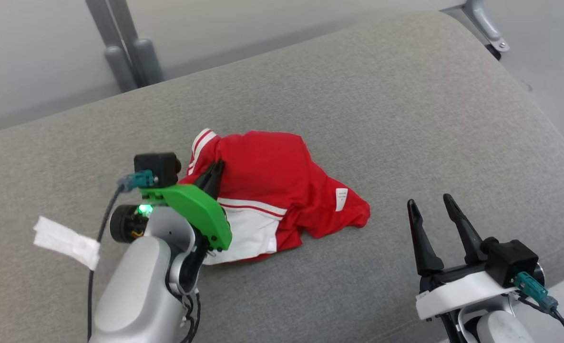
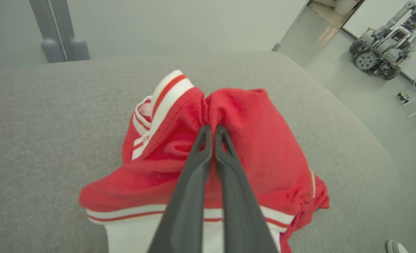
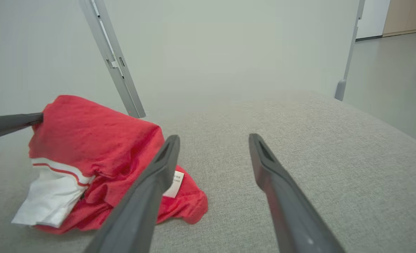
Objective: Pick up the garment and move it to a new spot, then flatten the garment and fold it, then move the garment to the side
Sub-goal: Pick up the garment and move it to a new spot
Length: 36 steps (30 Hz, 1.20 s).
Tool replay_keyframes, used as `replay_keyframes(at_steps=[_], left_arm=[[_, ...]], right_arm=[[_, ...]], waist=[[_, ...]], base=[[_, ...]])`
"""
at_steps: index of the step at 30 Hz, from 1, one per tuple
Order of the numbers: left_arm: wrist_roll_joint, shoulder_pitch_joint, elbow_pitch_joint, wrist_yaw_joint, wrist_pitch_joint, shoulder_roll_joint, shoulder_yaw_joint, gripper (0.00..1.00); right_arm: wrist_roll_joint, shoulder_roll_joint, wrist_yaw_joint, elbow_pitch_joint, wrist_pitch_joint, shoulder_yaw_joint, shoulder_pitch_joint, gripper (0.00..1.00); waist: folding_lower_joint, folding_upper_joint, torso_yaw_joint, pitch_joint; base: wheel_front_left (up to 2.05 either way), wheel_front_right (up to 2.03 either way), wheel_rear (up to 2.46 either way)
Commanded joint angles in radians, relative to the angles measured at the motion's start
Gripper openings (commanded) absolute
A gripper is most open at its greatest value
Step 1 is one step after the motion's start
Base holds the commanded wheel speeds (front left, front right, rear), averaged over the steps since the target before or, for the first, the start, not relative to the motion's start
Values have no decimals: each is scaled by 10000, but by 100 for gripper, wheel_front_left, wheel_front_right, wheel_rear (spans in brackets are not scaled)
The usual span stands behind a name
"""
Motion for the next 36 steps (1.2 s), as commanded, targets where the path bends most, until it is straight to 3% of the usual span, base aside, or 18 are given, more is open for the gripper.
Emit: replay_keyframes(at_steps=[1,2,3,4,5,10,15,19,23,28,30,32,36], left_arm=[[296,-31,570,6,-652,11,-100,0],[258,-16,1116,118,-1206,-4,-134,0],[283,6,1476,168,-1687,-18,-187,28],[416,25,1853,210,-2270,-33,-328,80],[461,92,2101,320,-2710,-49,-398,100],[580,864,2034,891,-4728,-51,-619,100],[1428,3011,-565,1593,-4858,-35,542,100],[2307,4922,-2649,1667,-4855,-58,1512,100],[2516,6265,-3459,1751,-4857,-55,2231,100],[2480,7044,-3722,1598,-4857,-59,2794,100],[2038,7257,-3633,1263,-4856,-61,2837,100],[2257,7319,-3522,909,-4859,-57,2889,100],[2194,7321,-3415,673,-4860,-57,3050,100]], right_arm=[[19,30,1,7,-31,24,-122,100],[4,34,1,28,-31,41,-103,100],[-18,39,1,40,-31,51,-75,100],[-65,43,1,42,-31,44,-17,100],[-98,42,1,38,-31,-1,31,100],[-390,-173,1,-218,-31,-310,395,100],[-719,-549,1,-566,-31,-712,897,100],[-842,-777,1,-763,-31,-1250,1399,100],[-900,-800,1,-745,-29,-1812,1873,100],[-818,-563,1,-404,-31,-2508,2234,100],[-842,-482,1,-210,-31,-2695,2350,100],[-902,-407,1,7,-31,-2783,2407,100],[-948,-282,1,169,-31,-2863,2416,100]], waist=[[0,0,-726,506],[0,0,-750,489],[0,0,-755,455],[0,0,-734,397],[0,0,-693,324],[0,0,-235,-217],[0,0,468,-898],[0,0,1166,-1320],[0,0,1808,-1553],[0,0,2386,-1831],[0,0,2558,-1910],[0,0,2683,-1939],[0,0,2843,-1955]], base=[[0,0,0],[0,0,0],[0,0,0],[0,0,0],[0,0,0],[0,0,0],[0,0,0],[0,0,0],[0,0,0],[0,0,0],[0,0,0],[0,0,0],[0,0,0]])
